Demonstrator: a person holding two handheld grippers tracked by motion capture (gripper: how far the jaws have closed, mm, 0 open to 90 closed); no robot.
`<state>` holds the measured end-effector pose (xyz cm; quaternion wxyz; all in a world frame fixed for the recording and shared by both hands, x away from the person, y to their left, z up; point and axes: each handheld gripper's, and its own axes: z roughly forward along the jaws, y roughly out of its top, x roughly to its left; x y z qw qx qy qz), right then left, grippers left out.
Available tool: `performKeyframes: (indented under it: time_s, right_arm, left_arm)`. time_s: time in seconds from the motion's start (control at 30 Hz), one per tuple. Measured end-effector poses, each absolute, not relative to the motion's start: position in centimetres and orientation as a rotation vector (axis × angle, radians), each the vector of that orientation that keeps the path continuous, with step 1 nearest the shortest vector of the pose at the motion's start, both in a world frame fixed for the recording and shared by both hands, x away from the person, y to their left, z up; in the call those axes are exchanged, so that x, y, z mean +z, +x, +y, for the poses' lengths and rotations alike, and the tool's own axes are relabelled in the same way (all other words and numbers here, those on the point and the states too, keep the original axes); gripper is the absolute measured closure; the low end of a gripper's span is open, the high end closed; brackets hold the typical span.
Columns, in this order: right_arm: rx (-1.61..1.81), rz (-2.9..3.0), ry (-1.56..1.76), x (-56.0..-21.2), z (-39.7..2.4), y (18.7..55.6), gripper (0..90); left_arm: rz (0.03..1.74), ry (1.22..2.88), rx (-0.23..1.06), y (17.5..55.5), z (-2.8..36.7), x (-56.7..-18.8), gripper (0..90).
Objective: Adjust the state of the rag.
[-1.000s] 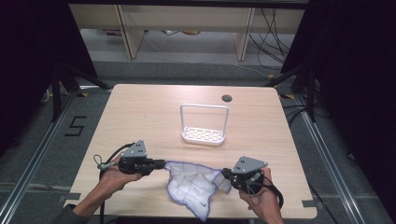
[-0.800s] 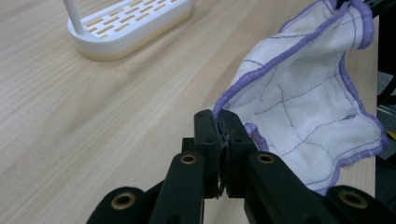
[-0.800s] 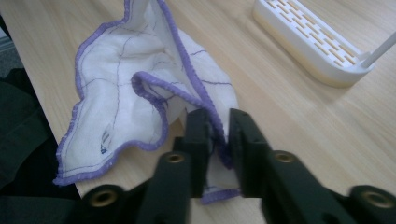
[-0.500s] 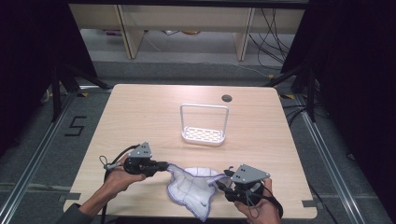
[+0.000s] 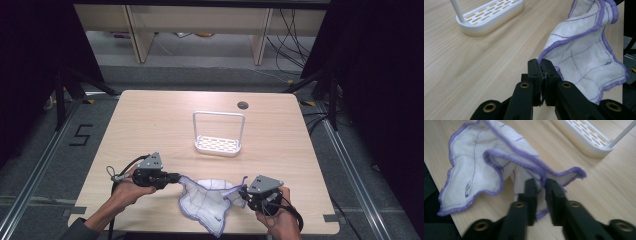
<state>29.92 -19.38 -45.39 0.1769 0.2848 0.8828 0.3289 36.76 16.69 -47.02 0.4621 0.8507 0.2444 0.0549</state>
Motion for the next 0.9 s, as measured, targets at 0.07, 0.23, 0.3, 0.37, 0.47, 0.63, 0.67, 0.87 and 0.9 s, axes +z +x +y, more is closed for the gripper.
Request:
performKeyframes:
  time_s: [0.07,0.23,0.3,0.37,0.47,0.63,0.67,0.87,0.9]
  right_arm:
    - [0.926,2.515,0.783,-45.1,-19.4,29.7,89.1]
    - [0.964,2.51,0.778,-44.4,-19.7,29.0,89.8]
    - [0.984,2.489,0.777,-43.7,-20.1,28.6,89.8]
    - [0.992,2.451,0.768,-42.9,-21.0,27.9,89.9]
    - [0.989,2.454,0.791,-43.4,-21.7,27.4,89.9]
    - [0.918,2.575,0.896,-47.6,-21.8,26.0,89.9]
    - [0.91,2.592,0.918,-48.1,-21.7,25.8,89.9]
    - [0.947,2.625,0.928,-48.8,-21.1,25.2,80.2]
    - [0.984,2.575,0.92,-47.6,-21.5,25.5,68.8]
  left_arm:
    - [0.601,2.087,0.14,36.9,16.8,-47.0,86.2]
    - [0.623,2.067,0.152,37.0,17.1,-46.8,86.3]
    - [0.636,2.059,0.163,37.1,17.4,-46.7,86.4]
    - [0.652,2.046,0.183,37.5,17.8,-46.4,86.5]
    - [0.661,2.053,0.206,37.8,18.0,-46.4,86.5]
    - [0.693,2.072,0.215,38.4,18.3,-47.3,86.5]
    - [0.702,2.07,0.207,38.6,18.2,-47.7,86.5]
    - [0.709,2.077,0.192,39.1,18.0,-48.3,85.8]
    - [0.705,2.085,0.196,39.2,18.0,-48.3,85.8]
